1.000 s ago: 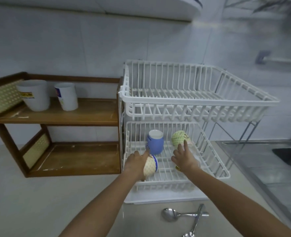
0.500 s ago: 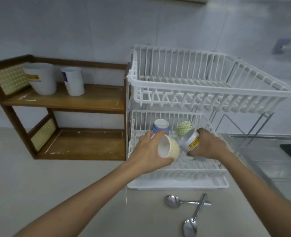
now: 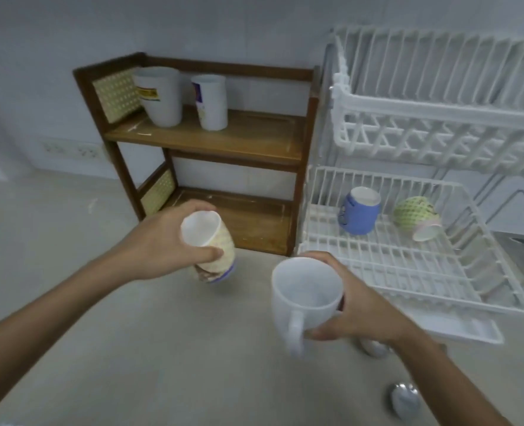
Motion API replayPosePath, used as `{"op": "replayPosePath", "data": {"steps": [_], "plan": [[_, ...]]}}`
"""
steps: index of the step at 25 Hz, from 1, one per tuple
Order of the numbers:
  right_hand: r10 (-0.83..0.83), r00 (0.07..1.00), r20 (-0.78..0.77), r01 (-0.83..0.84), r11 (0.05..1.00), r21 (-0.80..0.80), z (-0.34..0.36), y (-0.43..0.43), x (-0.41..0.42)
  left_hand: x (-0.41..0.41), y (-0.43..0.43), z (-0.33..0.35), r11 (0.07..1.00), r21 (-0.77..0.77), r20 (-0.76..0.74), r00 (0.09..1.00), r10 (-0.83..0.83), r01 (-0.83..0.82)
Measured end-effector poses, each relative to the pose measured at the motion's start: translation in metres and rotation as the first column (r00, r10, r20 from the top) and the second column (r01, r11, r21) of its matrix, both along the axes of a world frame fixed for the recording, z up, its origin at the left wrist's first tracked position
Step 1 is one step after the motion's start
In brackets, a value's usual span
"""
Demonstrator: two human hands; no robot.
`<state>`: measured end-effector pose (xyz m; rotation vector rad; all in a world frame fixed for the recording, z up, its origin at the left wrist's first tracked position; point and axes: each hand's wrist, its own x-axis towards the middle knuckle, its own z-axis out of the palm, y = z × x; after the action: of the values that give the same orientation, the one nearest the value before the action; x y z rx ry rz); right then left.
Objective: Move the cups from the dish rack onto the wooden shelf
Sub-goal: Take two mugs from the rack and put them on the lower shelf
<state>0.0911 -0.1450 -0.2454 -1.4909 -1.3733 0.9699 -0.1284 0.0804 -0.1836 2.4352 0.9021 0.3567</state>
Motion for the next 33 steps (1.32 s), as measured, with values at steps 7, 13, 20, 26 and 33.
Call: {"op": "replayPosePath", "data": {"steps": [7, 13, 20, 26, 33], "plan": [[-0.463, 0.883, 0.080, 0.459, 0.886, 0.066, -0.040, 0.176, -0.061, 0.009, 0.126, -0.061, 0.937, 0.186, -0.146, 0.935, 0.322, -0.294], [-0.618, 0.742, 0.259, 0.647, 0.761, -0.037, -0.064, 0.302, -0.017, 0.055, 0.202, -0.092, 0.945, 0.228, -0.280, 0.913, 0.296, -0.236], [-0.586, 0.748, 0.311, 0.633, 0.771, -0.072, -0.097, 0.356, 0.006, 0.089, 0.254, -0.118, 0.954, 0.234, -0.376, 0.888, 0.265, -0.186], [-0.517, 0.810, 0.276, 0.555, 0.828, -0.077, -0.107, 0.352, 0.013, 0.093, 0.258, -0.135, 0.964, 0.125, -0.344, 0.901, 0.263, -0.234], [-0.484, 0.862, 0.153, 0.503, 0.855, -0.128, -0.078, 0.296, -0.007, 0.063, 0.204, -0.126, 0.952, 0.135, -0.229, 0.926, 0.301, -0.276]]}}
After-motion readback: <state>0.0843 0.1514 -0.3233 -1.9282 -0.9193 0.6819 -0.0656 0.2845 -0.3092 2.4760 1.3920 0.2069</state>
